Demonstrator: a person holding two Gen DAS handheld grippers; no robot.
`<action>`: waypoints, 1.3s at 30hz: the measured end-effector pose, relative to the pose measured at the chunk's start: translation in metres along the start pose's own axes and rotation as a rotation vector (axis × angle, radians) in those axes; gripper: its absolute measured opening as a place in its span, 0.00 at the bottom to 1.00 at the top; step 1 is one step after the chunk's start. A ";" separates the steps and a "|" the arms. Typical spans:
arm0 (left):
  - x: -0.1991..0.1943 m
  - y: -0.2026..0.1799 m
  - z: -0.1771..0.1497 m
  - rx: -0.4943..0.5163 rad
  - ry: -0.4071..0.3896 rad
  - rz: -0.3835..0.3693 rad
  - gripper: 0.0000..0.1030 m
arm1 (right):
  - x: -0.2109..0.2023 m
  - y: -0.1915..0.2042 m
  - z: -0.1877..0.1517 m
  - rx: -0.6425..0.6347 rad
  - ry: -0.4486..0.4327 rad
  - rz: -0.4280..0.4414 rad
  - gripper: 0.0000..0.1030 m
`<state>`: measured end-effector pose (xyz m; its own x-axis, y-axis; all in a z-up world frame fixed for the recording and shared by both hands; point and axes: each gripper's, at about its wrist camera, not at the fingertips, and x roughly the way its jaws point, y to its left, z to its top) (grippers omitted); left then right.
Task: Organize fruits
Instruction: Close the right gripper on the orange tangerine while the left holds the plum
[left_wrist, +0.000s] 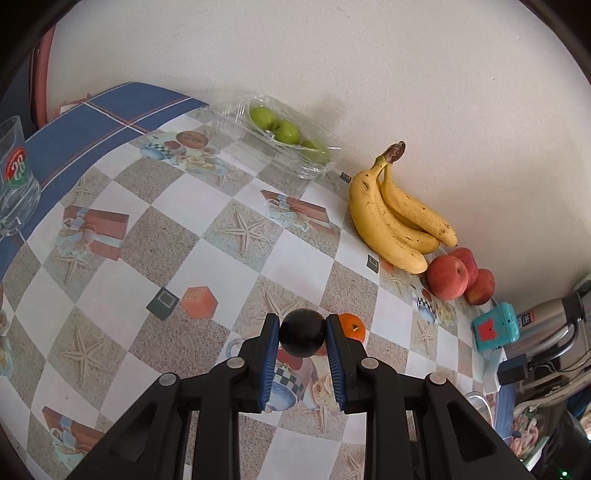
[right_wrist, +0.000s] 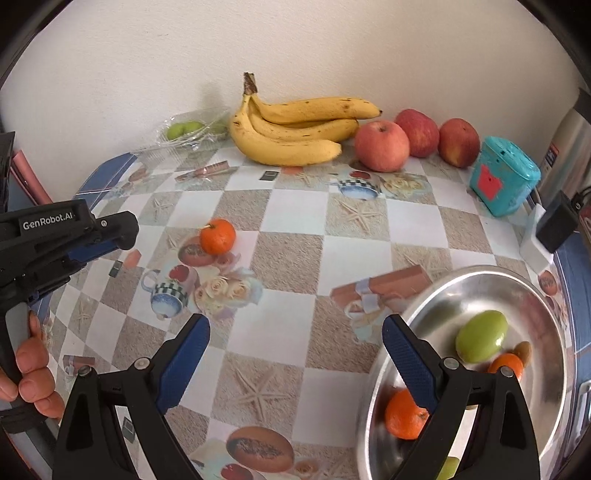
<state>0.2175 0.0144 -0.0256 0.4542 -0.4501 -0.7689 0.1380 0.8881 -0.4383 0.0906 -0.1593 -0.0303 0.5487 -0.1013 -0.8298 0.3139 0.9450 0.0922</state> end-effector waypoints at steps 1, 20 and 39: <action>0.001 0.002 0.000 -0.004 0.002 -0.003 0.26 | 0.002 0.004 0.002 -0.007 0.006 0.004 0.92; 0.008 0.025 0.006 -0.106 0.026 -0.018 0.26 | 0.070 0.057 0.034 -0.105 0.026 0.022 0.85; 0.021 0.042 -0.001 -0.189 0.071 -0.015 0.26 | 0.104 0.081 0.052 -0.170 0.029 0.046 0.49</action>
<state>0.2319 0.0419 -0.0607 0.3890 -0.4742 -0.7898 -0.0262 0.8513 -0.5240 0.2138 -0.1094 -0.0806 0.5359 -0.0502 -0.8428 0.1520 0.9877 0.0379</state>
